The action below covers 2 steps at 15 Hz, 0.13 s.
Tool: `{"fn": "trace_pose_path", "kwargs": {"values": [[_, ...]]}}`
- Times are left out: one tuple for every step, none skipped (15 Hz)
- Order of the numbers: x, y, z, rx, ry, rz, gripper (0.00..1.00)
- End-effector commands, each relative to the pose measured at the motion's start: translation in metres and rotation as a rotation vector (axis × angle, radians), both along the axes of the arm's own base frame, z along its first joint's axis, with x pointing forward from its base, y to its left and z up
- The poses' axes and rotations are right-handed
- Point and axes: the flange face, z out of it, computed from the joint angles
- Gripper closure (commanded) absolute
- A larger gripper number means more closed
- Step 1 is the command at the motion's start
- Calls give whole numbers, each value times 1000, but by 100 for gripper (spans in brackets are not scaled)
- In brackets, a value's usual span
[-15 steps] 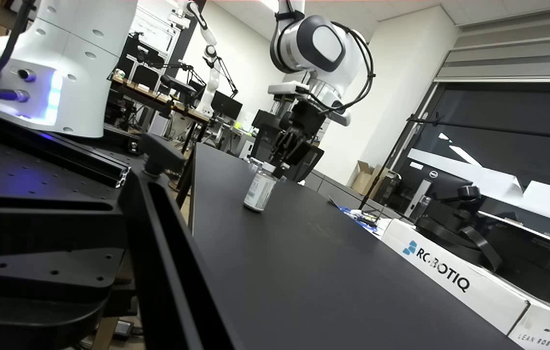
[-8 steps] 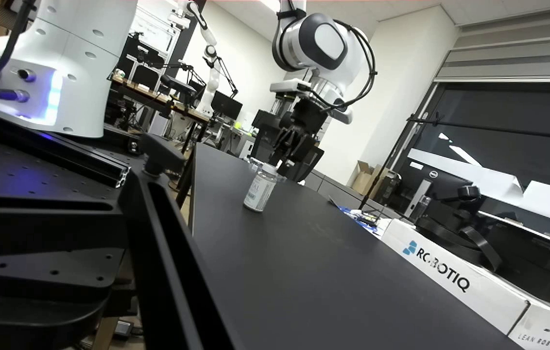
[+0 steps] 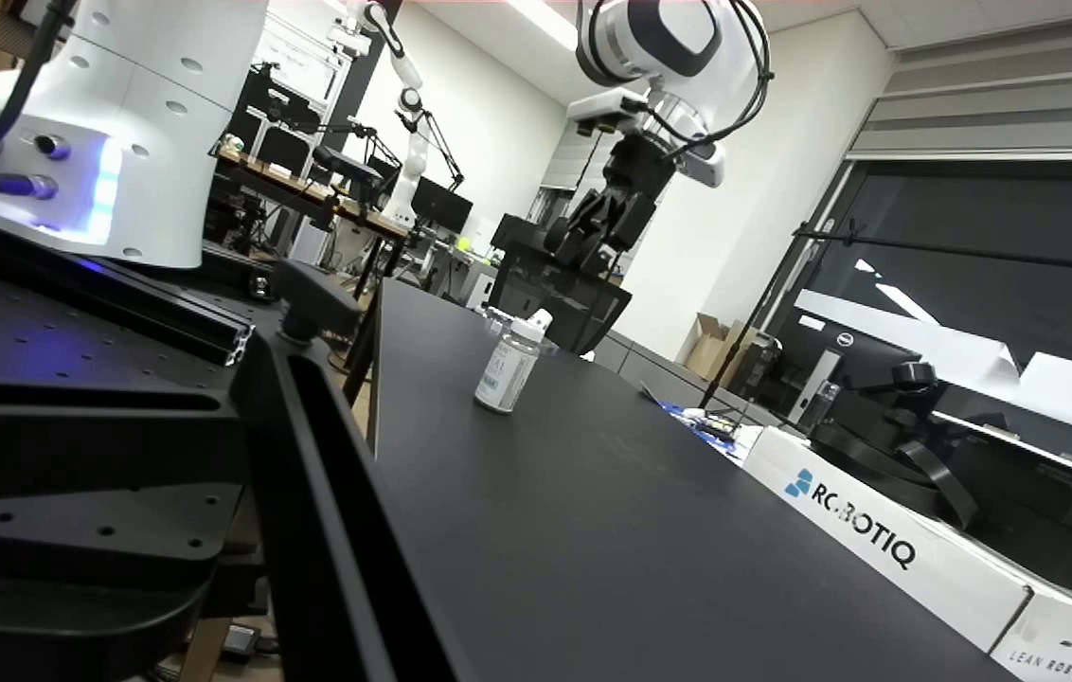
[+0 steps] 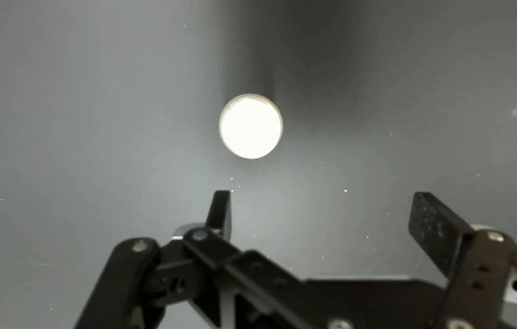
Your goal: Move the bottle forward
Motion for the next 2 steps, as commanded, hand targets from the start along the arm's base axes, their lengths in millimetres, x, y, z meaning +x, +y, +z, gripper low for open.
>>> {"fn": "trace_pose_path", "kwargs": {"values": [[0,0,4,0,4,2,0],[1,1,5,1,5,2,0]]}}
